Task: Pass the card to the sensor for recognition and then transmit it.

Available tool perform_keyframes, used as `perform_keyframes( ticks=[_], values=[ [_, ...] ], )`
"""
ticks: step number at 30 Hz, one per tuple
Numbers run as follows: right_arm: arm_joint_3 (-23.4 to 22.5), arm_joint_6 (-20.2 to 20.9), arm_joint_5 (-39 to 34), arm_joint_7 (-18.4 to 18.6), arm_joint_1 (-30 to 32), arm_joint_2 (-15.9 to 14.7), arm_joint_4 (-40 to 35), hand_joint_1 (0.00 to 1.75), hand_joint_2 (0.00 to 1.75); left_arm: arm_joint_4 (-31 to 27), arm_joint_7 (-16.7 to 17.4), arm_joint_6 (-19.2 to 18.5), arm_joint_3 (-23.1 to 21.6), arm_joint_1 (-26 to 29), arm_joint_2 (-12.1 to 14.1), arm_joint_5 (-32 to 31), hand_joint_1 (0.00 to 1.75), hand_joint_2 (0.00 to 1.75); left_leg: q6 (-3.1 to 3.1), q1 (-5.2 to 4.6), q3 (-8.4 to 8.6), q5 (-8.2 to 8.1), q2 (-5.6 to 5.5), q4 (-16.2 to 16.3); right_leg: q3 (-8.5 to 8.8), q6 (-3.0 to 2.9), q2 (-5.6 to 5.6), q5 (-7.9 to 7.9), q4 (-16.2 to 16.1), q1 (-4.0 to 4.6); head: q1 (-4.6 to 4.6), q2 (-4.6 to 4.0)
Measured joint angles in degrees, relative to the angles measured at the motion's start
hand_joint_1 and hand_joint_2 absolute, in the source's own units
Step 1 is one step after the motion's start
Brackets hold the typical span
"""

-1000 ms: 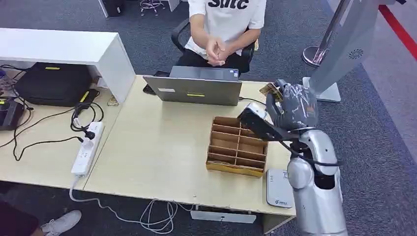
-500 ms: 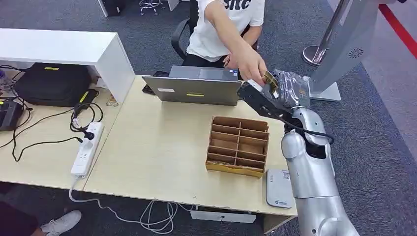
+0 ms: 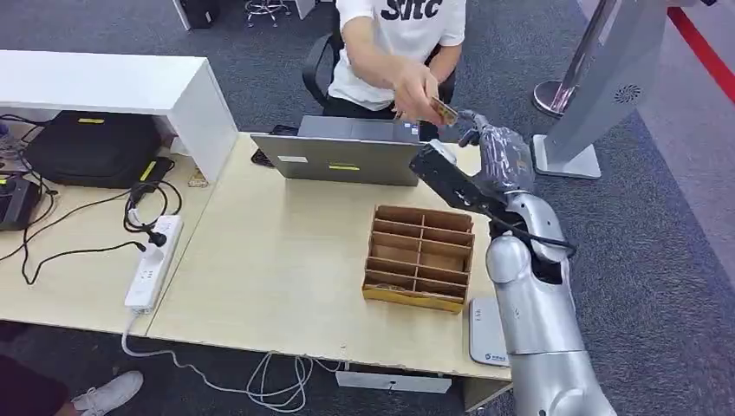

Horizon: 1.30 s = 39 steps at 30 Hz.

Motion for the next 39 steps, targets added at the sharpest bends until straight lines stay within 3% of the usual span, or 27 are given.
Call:
perform_keyframes(
  ticks=[3, 7, 12, 20, 28, 35, 39],
  values=[
    [0.04, 1.1, -6.02, -1.05, 1.21, 0.46, -2.55, 0.0, 1.75, 0.0, 0.15, 1.32, 0.02, 0.05, -0.09, 0.13, 0.0, 1.75, 0.0, 0.0, 0.0, 0.0, -0.01, 0.0, 0.01, 0.0, 0.0, 0.0, 0.0, 0.0, 0.0, 0.0],
    [0.11, 5.9, -22.43, -3.69, 3.71, 0.92, -6.61, 0.0, 1.75, 0.0, -1.46, 4.41, 0.15, 0.07, -0.52, 2.12, 0.0, 1.75, 0.0, -0.01, 0.0, 0.0, -0.01, 0.0, 0.01, 0.0, -0.01, 0.0, 0.0, -0.01, -0.02, 0.0],
    [1.03, 10.09, -31.64, -8.13, 8.89, 0.92, -13.62, 0.0, 1.75, 0.0, -2.16, 5.03, 0.52, 0.1, -0.66, 2.8, 0.0, 1.75, -0.01, 0.0, 0.0, -0.02, -0.01, 0.0, 0.0, 0.01, -0.01, 0.0, -0.02, 0.0, 0.0, 0.0],
    [4.0, 14.54, -42.95, -11.91, 20.93, -0.96, -23.84, 0.0, 1.75, 0.0, -0.94, 5.13, 0.52, 0.1, -0.98, 1.69, 0.0, 1.75, 0.0, 0.0, 0.0, -0.06, -0.01, 0.0, 0.0, 0.04, -0.02, -0.05, -0.03, 0.0, -0.04, 0.0],
    [7.28, 9.54, -38.82, -15.19, 29.96, -4.7, -29.02, 0.0, 1.75, 0.0, -0.44, 6.19, 0.48, 0.1, -1.07, 0.31, 0.0, 1.75, 0.0, -0.01, -0.01, -0.06, 0.02, 0.0, 0.0, 0.04, 0.0, -0.04, -0.04, -0.01, -0.02, 0.0],
    [8.9, 2.38, -27.7, -17.49, 34.99, -6.87, -32.28, 0.0, 1.75, 0.53, 0.48, 7.5, -1.26, -0.06, -1.09, -1.62, 0.0, 1.75, 0.0, 0.0, -0.02, -0.06, 0.0, 0.0, 0.01, 0.04, -0.02, -0.04, -0.04, 0.0, -0.02, 0.0],
    [10.44, -3.43, -18.19, -16.94, 37.01, -7.5, -32.3, 0.0, 1.75, 0.57, 3.64, 4.93, -3.47, -0.25, -1.07, -3.41, 0.0, 1.75, 0.0, 0.0, -0.06, -0.06, 0.01, -0.01, 0.0, 0.04, -0.02, -0.04, -0.04, 0.0, -0.02, 0.0]
  ],
)
